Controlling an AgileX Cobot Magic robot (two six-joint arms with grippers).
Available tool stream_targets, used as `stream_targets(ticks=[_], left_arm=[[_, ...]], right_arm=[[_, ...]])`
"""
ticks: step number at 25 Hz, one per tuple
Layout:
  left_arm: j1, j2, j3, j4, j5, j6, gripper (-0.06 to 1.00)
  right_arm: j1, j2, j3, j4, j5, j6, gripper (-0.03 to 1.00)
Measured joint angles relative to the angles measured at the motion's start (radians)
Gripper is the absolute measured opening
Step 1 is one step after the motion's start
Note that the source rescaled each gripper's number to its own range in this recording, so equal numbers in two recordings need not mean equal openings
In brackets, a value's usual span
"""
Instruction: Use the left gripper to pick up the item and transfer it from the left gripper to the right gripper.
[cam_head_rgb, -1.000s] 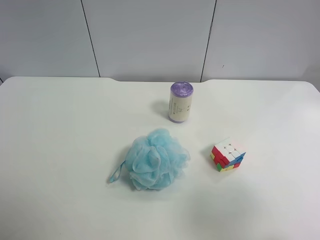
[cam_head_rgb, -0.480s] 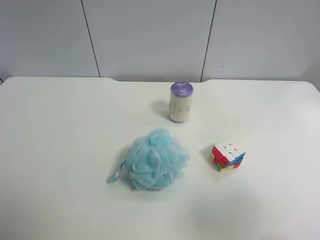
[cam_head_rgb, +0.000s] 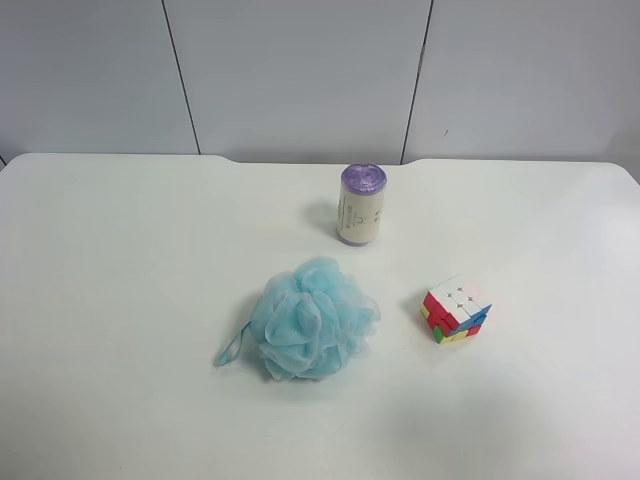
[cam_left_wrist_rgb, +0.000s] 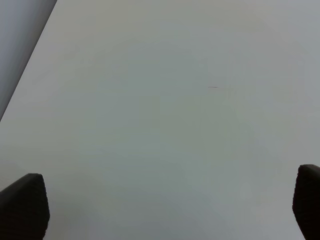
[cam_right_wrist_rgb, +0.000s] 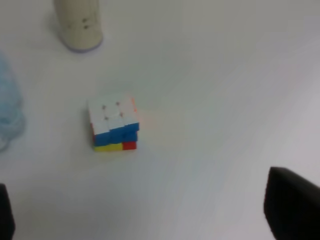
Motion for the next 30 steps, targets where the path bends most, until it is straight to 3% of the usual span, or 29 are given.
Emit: stream_targets(ticks=[4, 7, 30], left_arm=[[0.000, 0.000, 0.000, 0.000, 0.000, 0.000, 0.99], [0.000, 0.000, 0.000, 0.000, 0.000, 0.000, 0.99], [0.000, 0.000, 0.000, 0.000, 0.000, 0.000, 0.99]], right_arm=[[-0.154, -0.028, 0.001, 0.000, 0.000, 0.000, 1.00], [-0.220, -0.028, 0.001, 0.000, 0.000, 0.000, 1.00], [-0.227, -0.028, 0.001, 0.000, 0.000, 0.002, 1.00]])
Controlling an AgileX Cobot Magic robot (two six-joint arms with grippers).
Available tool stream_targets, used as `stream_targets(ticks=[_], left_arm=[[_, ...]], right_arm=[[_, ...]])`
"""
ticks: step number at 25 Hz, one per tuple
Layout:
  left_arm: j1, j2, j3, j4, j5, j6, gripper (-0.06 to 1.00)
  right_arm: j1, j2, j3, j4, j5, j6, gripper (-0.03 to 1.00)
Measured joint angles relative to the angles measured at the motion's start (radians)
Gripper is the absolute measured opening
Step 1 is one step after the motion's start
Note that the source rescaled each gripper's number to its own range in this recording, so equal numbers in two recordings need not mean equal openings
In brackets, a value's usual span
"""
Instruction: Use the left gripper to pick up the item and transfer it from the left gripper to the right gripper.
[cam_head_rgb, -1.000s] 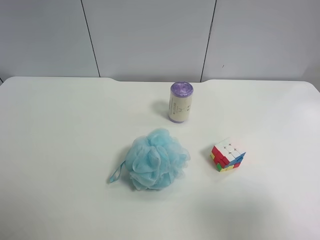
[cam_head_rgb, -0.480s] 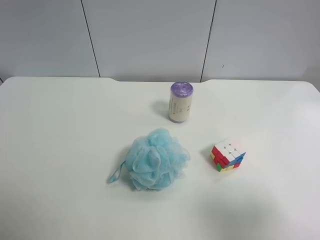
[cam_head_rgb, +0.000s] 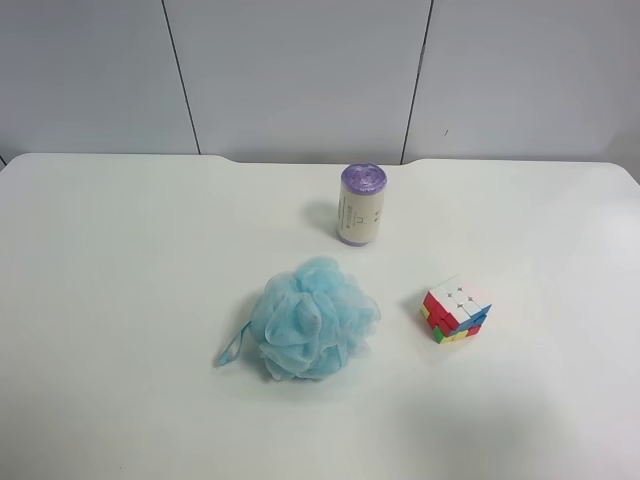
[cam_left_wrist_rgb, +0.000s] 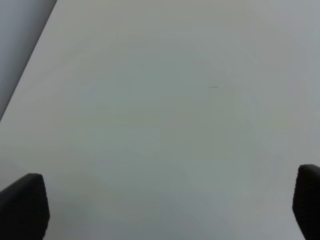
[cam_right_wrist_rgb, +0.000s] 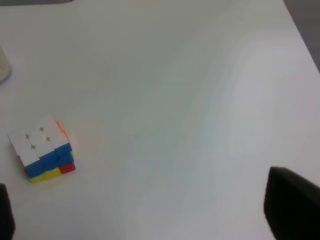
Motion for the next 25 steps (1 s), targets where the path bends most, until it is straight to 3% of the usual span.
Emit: stream_targets(ticks=[25], left_arm=[[0.000, 0.000, 0.000, 0.000, 0.000, 0.000, 0.99]], right_arm=[[0.000, 0.000, 0.000, 0.000, 0.000, 0.000, 1.00]])
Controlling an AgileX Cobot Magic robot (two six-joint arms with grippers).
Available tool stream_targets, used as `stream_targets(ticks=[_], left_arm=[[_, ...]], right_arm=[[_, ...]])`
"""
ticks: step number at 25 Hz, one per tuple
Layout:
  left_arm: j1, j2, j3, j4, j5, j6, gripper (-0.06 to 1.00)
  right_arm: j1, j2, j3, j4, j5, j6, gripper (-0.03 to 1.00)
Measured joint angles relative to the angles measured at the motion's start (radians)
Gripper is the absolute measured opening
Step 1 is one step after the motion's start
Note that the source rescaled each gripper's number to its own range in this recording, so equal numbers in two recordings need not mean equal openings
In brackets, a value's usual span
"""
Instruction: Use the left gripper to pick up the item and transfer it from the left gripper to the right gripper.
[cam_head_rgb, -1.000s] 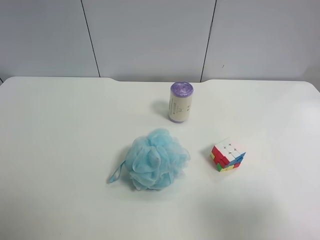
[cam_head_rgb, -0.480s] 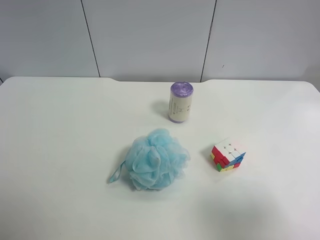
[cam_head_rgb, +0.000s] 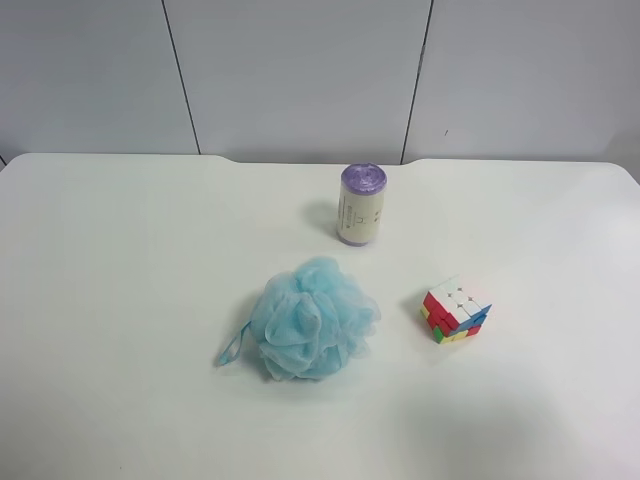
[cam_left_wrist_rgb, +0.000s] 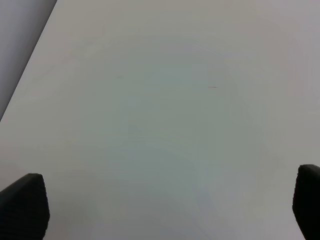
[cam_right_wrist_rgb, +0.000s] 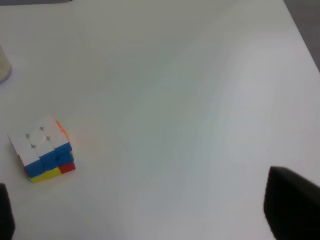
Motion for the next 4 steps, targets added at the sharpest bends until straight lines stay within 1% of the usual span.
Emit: stream_targets(ticks=[4], left_arm=[[0.000, 0.000, 0.000, 0.000, 0.000, 0.000, 0.99]], right_arm=[[0.000, 0.000, 0.000, 0.000, 0.000, 0.000, 1.00]])
